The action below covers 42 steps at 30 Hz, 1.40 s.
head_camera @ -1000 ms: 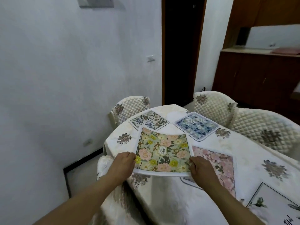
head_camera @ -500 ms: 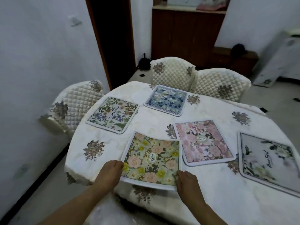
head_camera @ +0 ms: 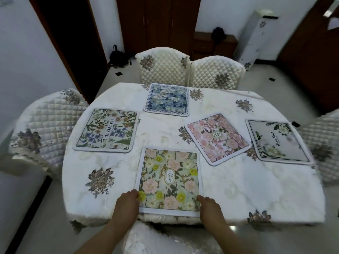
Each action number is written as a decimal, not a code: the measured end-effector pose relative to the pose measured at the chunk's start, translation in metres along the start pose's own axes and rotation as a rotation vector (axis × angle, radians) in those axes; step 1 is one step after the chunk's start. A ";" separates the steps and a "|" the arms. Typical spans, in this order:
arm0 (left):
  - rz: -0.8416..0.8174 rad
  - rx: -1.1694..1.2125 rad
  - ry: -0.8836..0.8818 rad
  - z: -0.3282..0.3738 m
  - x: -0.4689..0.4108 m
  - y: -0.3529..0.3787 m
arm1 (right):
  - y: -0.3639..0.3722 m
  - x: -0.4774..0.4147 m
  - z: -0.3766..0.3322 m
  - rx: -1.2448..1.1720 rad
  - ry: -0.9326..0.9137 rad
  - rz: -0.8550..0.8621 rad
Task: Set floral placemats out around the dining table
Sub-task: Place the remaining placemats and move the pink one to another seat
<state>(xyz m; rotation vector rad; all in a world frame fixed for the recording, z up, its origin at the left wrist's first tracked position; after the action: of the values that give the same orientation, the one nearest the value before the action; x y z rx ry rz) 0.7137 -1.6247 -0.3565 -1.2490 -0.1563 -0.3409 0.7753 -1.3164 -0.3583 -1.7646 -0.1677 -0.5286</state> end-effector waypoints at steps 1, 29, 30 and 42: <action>-0.025 -0.017 -0.018 -0.003 -0.001 0.003 | 0.003 0.001 0.000 0.011 0.019 0.011; 0.041 -0.353 0.209 0.115 -0.027 -0.038 | -0.081 -0.011 0.046 0.289 -0.198 0.116; 0.060 -0.362 0.206 0.128 -0.027 -0.040 | -0.090 -0.013 0.054 0.293 -0.217 0.132; 0.093 -0.158 0.034 0.325 -0.012 0.011 | -0.178 -0.032 0.245 0.354 -0.365 0.237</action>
<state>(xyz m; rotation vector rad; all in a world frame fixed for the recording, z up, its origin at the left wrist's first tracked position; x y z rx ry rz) 0.7290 -1.3122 -0.2684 -1.4008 -0.0425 -0.2985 0.7423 -1.0317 -0.2572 -1.4920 -0.2838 0.0023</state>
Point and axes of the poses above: each hand's wrist, its own x-axis away from the middle knuckle, its own y-axis out of the palm, z = x × y, the point moved 5 cm from there along -x, towards the middle knuckle, and after that the axes turned 2 degrees about y, right-handed, at the moved point
